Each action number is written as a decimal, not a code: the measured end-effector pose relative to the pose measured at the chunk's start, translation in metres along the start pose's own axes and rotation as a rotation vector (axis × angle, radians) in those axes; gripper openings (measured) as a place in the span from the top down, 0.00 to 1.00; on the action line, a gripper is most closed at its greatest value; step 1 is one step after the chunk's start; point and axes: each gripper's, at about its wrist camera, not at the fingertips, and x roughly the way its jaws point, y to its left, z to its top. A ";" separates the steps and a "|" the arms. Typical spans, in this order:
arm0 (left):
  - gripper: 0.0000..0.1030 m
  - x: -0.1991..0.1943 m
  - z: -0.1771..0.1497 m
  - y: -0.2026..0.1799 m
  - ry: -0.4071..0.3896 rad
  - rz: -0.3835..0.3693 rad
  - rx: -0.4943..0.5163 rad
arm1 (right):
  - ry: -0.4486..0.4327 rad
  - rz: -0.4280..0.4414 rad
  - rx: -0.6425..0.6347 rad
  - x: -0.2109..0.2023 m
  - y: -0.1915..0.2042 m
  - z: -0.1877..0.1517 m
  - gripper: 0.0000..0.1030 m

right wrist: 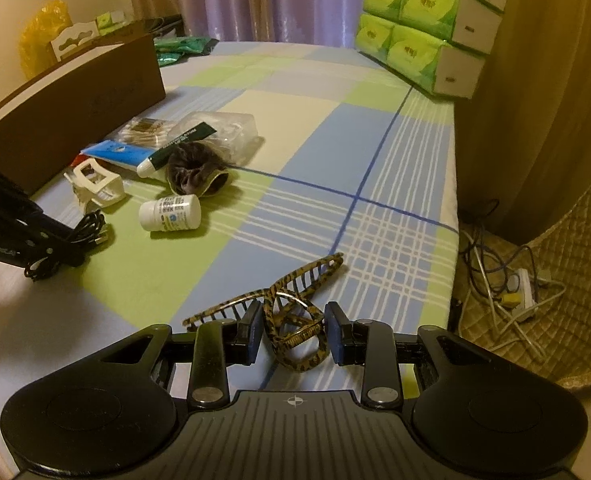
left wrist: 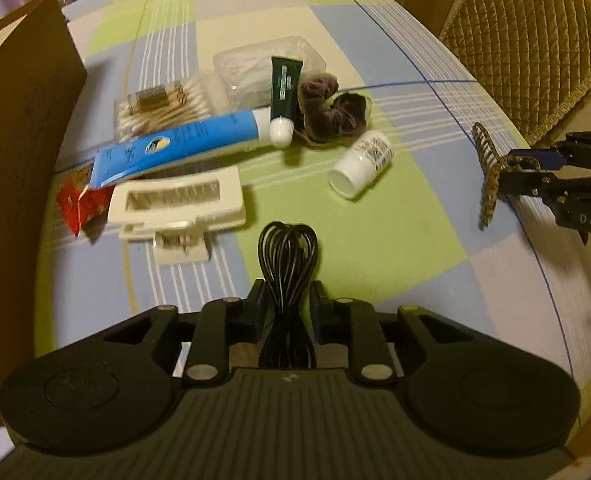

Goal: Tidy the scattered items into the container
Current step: 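Carry the cable and claw clip into the box and open both tools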

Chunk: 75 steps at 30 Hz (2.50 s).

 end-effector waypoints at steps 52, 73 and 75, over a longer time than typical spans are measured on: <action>0.83 -0.194 -0.011 0.264 -0.230 0.133 -0.164 | -0.090 0.285 -0.207 0.029 0.352 0.191 0.73; 0.83 -0.113 0.006 0.322 -0.031 0.071 -0.111 | 0.164 0.199 -0.360 0.153 0.392 0.215 0.73; 0.83 -0.106 0.006 0.325 -0.011 0.067 -0.114 | 0.182 0.191 -0.364 0.161 0.391 0.214 0.73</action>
